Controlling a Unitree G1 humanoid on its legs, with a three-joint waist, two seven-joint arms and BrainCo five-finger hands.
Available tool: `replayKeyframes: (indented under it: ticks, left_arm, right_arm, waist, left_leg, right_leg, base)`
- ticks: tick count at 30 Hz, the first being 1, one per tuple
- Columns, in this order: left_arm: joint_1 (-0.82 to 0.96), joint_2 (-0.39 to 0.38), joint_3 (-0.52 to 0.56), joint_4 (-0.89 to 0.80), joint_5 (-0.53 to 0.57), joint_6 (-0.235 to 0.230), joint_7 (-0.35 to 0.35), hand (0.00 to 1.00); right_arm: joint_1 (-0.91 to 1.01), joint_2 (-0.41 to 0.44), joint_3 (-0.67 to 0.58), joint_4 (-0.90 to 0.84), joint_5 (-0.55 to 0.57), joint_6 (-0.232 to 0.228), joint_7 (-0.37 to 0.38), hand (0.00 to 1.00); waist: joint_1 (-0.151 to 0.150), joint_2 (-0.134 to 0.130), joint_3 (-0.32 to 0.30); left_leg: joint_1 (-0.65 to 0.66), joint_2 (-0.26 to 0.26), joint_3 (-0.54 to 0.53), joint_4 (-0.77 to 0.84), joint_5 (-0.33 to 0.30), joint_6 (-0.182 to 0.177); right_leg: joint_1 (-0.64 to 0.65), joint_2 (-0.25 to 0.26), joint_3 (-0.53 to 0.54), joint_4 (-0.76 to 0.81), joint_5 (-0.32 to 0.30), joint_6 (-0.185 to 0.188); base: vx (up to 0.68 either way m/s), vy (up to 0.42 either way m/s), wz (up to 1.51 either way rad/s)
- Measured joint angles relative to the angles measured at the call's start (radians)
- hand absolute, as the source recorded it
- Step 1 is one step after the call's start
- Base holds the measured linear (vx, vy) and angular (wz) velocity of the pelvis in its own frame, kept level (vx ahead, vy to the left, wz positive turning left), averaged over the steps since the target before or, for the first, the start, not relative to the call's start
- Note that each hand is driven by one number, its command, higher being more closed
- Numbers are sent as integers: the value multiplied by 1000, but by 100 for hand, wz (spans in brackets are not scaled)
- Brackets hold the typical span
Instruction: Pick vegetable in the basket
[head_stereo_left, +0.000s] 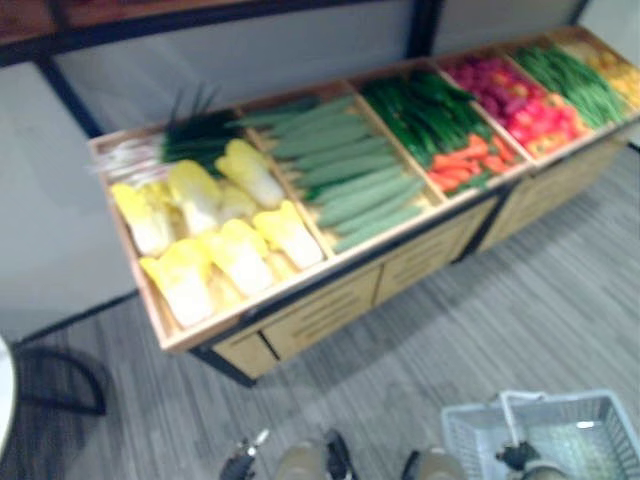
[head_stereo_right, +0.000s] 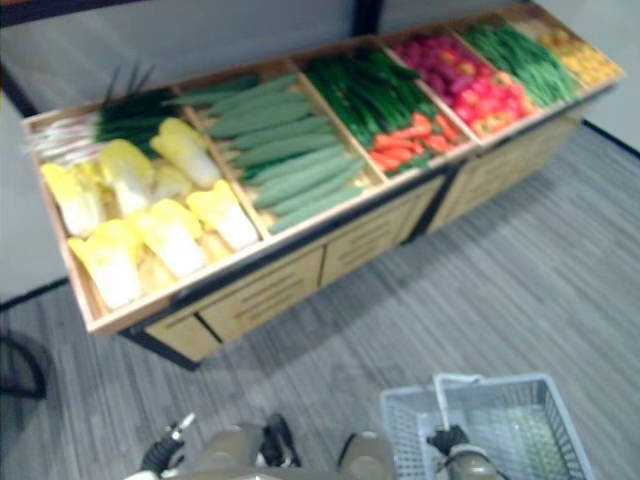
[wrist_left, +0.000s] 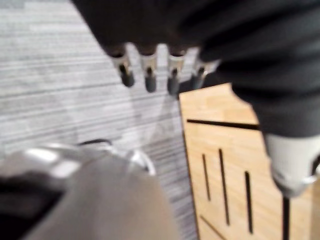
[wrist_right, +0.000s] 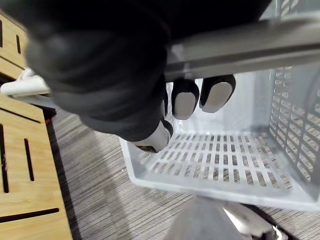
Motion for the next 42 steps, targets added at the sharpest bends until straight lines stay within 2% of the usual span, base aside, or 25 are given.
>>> replayKeyframes:
  ticks: [1,3,4,5,6,7,8,9,10,11,12,14,16,19,20,23,25,27,30,31,34,37,42]
  left_arm:
    - [-2,5,1,-10,-17,-1,3,0]
    - [-39,29,3,-44,-63,-3,13,0]
    - [-53,35,3,-51,-70,-5,13,0]
    - [-82,45,3,-56,-74,-15,19,0]
    - [-94,51,3,-57,-74,-24,31,0]
    - [-97,59,5,-59,-78,-43,53,0]
    - [-94,65,6,-60,-87,-49,60,0]
    - [-87,75,14,-71,-111,-52,74,0]
    - [-87,64,48,-102,-141,-67,95,0]
    - [-84,60,52,-114,-144,-71,100,0]
    - [-76,58,86,-178,-146,-98,119,0]
    - [-104,79,176,-262,-150,-157,162,0]
    - [-161,118,229,-345,-151,-217,199,0]
    - [-220,168,244,-478,-112,-286,249,0]
    - [-227,180,246,-504,-92,-293,262,0]
    - [-286,253,262,-602,-22,-315,320,0]
    - [-340,311,263,-610,-14,-311,324,0]
    - [-407,378,237,-610,-13,-269,317,0]
    - [-467,412,144,-608,51,-210,287,0]
    - [-473,413,119,-608,76,-198,284,0]
    - [-477,411,-50,-595,197,-136,271,0]
    - [-502,388,-141,-543,252,-88,260,0]
    - [-528,352,-223,-456,301,-14,273,0]
  right_arm:
    - [8,5,0,0,2,0,0,100]
    - [40,26,3,8,14,-1,-4,100]
    - [49,31,5,9,25,-1,-6,100]
    - [61,40,0,12,47,-1,-6,100]
    - [65,47,-9,16,52,0,-6,100]
    - [65,59,-32,17,56,5,-4,100]
    - [65,60,-32,17,62,8,-1,100]
    - [66,62,-32,18,71,18,12,100]
    - [60,42,-36,19,74,41,23,100]
    - [60,33,-37,19,74,45,24,100]
    - [58,-2,-35,16,81,58,42,100]
    - [57,-36,-34,3,89,85,41,100]
    - [74,-47,-45,-6,104,98,41,100]
    - [89,-31,-88,-12,130,107,34,100]
    - [93,-27,-95,-12,134,107,33,100]
    - [129,-1,-114,-15,165,104,31,100]
    - [156,9,-124,-24,168,104,31,100]
    - [184,19,-147,-47,167,104,32,100]
    - [205,24,-151,-50,166,104,32,100]
    - [207,25,-151,-50,166,104,32,100]
    - [213,37,-151,-53,163,95,32,100]
    - [228,50,-151,-56,155,85,31,100]
    - [224,65,-146,-67,147,83,12,100]
  waist:
    - [0,8,5]
    - [-4,15,1]
    - [-7,14,-2]
    - [-10,7,-7]
    - [-11,-1,-12]
    - [-11,-16,-21]
    - [-9,-23,-25]
    - [-7,-42,-35]
    - [-10,-29,-39]
    - [-8,-15,-42]
    - [0,27,-41]
    - [-5,82,-43]
    - [-41,91,-44]
    - [-48,91,-46]
    - [-48,97,-50]
    - [-49,84,-54]
    - [-54,81,-60]
    - [-57,83,-60]
    - [-62,85,-61]
    - [-67,85,-61]
    - [-103,86,-61]
    - [-113,86,-61]
    - [-135,83,-59]
  left_leg:
    - [19,0,-30,-15,5,-8]
    - [72,0,-177,-97,39,-60]
    - [73,-2,-216,-112,47,-71]
    - [73,-9,-284,-141,56,-97]
    - [79,-19,-319,-160,65,-116]
    - [93,-30,-365,-171,75,-135]
    - [103,-38,-379,-169,73,-143]
    - [109,-54,-394,-166,65,-160]
    - [120,-45,-426,-141,41,-194]
    - [119,-34,-425,-137,36,-202]
    - [119,6,-426,-129,24,-220]
    - [120,61,-421,-142,37,-245]
    - [139,95,-321,-186,92,-250]
    - [174,104,-277,-278,159,-258]
    - [179,103,-278,-290,165,-260]
    - [190,103,-275,-310,175,-260]
    - [194,103,-265,-324,175,-259]
    - [210,97,-237,-345,180,-255]
    - [224,88,-203,-363,183,-253]
    - [224,86,-199,-364,182,-253]
    - [227,81,-172,-378,183,-253]
    - [241,82,-151,-381,182,-255]
    - [237,85,-130,-386,179,-260]
  right_leg:
    - [-1,8,13,-36,0,1]
    - [-2,72,127,-304,9,13]
    - [-2,89,169,-385,18,21]
    - [2,109,256,-545,48,43]
    - [3,109,310,-641,89,46]
    - [8,107,356,-729,161,43]
    - [13,105,365,-750,195,37]
    - [24,99,374,-777,251,22]
    - [39,106,370,-749,343,5]
    - [42,115,363,-750,342,3]
    - [60,148,339,-770,328,-18]
    - [86,187,292,-791,324,-48]
    - [115,190,218,-792,309,-70]
    - [133,200,178,-807,303,-81]
    - [136,203,177,-809,303,-82]
    - [154,208,172,-837,309,-81]
    - [168,209,174,-860,325,-80]
    - [179,208,188,-894,349,-76]
    - [183,204,212,-921,369,-68]
    - [184,203,214,-927,374,-68]
    - [177,202,234,-948,386,-63]
    - [177,206,250,-952,387,-63]
    - [167,210,260,-963,387,-62]
  base:
    - [373,-97,143]
    - [303,-143,163]
    - [244,-196,186]
    - [223,-242,159]
    - [266,-330,175]
    - [234,-314,117]
    - [253,-372,94]
    - [248,-436,73]
    - [232,-421,60]
    - [186,-376,44]
    - [141,-303,14]
    - [122,-294,44]
    - [90,-234,92]
    - [15,-127,49]
    - [-14,-68,11]
    - [-17,-10,1]
    - [-24,10,-9]
    - [-18,35,-23]
    - [-7,46,-24]
    - [7,35,-17]
    - [29,23,-17]
    - [56,9,-19]
    - [48,0,-8]
